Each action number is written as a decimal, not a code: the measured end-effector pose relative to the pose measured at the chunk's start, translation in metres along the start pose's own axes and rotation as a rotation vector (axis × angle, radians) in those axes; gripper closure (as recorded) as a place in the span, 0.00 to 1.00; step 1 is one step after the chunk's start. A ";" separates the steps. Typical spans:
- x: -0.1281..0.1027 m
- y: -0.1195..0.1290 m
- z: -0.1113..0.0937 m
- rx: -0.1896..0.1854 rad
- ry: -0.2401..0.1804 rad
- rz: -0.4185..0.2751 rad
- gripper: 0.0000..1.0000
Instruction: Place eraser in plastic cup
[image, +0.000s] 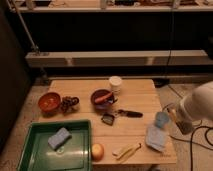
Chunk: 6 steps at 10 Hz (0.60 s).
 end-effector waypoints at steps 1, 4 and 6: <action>-0.024 -0.003 -0.007 0.000 -0.001 0.040 0.80; -0.064 -0.010 -0.016 0.002 -0.003 0.115 0.80; -0.063 -0.012 -0.016 0.005 -0.002 0.114 0.80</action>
